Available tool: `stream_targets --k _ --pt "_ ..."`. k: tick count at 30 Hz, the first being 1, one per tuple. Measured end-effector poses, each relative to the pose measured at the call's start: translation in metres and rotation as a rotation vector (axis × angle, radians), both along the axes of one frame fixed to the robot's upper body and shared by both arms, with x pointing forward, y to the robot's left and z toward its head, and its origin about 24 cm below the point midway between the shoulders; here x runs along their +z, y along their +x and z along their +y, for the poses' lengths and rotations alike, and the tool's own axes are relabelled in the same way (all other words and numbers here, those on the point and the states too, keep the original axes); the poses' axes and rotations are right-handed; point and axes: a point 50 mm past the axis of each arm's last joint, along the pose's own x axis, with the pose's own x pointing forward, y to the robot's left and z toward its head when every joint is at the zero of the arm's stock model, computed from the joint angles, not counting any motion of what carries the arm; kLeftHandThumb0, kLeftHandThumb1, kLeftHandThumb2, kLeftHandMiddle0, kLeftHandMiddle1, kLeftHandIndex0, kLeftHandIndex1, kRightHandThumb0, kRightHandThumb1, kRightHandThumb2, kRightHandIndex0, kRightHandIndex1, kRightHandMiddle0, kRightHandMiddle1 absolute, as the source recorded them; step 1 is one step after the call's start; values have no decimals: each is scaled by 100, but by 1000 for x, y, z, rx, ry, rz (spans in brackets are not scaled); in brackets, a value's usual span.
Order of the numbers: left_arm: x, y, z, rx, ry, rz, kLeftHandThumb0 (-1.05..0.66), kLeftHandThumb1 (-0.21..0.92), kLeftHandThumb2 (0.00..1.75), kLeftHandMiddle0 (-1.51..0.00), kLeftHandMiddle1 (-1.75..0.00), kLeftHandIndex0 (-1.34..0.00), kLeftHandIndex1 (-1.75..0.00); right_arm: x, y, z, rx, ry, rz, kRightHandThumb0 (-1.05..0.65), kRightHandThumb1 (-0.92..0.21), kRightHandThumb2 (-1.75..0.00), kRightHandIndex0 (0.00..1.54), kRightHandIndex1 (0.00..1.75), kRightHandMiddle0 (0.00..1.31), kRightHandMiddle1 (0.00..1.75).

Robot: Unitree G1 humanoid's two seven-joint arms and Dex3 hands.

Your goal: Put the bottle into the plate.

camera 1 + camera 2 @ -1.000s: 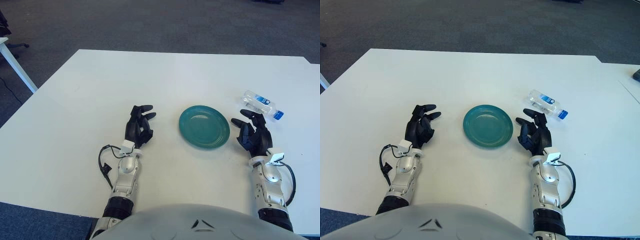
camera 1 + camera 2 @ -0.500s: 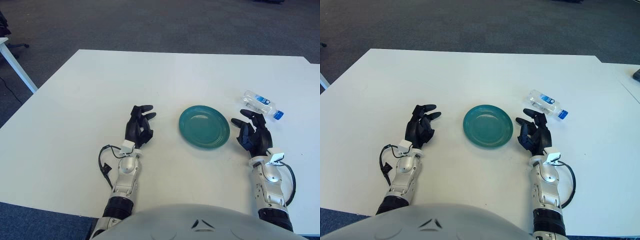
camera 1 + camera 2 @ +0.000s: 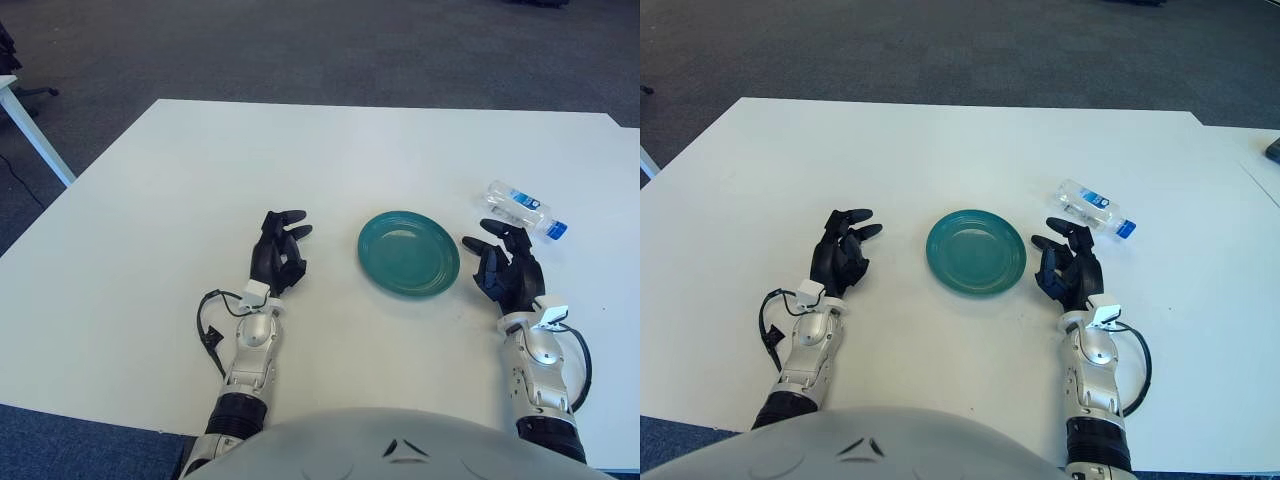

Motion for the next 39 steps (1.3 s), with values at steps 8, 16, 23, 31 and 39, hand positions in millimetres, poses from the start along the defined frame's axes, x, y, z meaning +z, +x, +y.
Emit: stream_targets --k 8,16,23,31,39 --pt "-1 3 0 -6 -8 1 -61 92 89 -51 -81 -30 -115 9 2 -6 -4 -56 -60 -48 -72 -82 35 87 3 123" --pt "-1 10 -1 -17 -9 -11 -62 92 88 -51 -81 -31 -115 44 13 -8 0 -255 -214 -50 -73 -78 29 81 0 115" --pt "-1 15 -3 -24 -7 -10 -62 92 87 -51 -81 -32 -115 69 17 -10 -2 -489 -306 -58 -81 -67 30 77 0 109" --pt "-2 16 -3 -24 -6 -9 -61 92 88 -51 -81 -31 -115 85 20 -24 -61 -816 -342 -63 -85 -61 30 74 0 108" --pt "-2 17 -4 -14 1 -8 -63 92 88 -49 -81 -29 -115 106 37 -37 -102 -1087 -331 -64 -81 -57 28 69 0 111"
